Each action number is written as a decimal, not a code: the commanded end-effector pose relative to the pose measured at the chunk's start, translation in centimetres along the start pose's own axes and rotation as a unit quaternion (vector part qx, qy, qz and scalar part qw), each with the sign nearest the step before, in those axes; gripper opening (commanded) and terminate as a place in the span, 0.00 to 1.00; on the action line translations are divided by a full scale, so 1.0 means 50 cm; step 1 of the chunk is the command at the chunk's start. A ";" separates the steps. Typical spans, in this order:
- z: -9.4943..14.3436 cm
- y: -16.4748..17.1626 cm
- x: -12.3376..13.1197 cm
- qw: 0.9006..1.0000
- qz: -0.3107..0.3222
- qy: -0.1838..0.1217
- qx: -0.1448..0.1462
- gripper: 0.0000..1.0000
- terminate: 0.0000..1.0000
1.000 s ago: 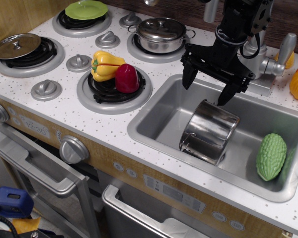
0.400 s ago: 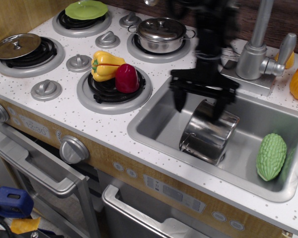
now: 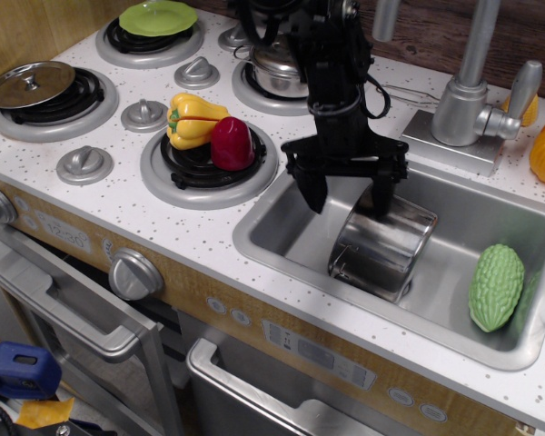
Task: Flip pot upright in sink
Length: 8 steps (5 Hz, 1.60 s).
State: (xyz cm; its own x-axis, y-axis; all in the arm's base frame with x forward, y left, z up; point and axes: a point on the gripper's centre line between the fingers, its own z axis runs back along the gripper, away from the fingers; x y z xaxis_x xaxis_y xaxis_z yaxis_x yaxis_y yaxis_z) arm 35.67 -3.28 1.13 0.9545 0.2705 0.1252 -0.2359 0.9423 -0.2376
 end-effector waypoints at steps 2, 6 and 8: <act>0.007 -0.060 0.024 0.991 0.062 -0.087 -0.083 1.00 0.00; -0.037 -0.096 0.012 0.979 0.114 -0.122 -0.114 0.00 0.00; -0.030 -0.088 0.031 0.994 0.051 -0.100 -0.008 0.00 0.00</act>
State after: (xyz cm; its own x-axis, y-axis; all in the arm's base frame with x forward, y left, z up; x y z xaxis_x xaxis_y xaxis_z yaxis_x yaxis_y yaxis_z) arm 37.64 -6.98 -0.75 0.8942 0.3576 0.2693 -0.3130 0.9295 -0.1950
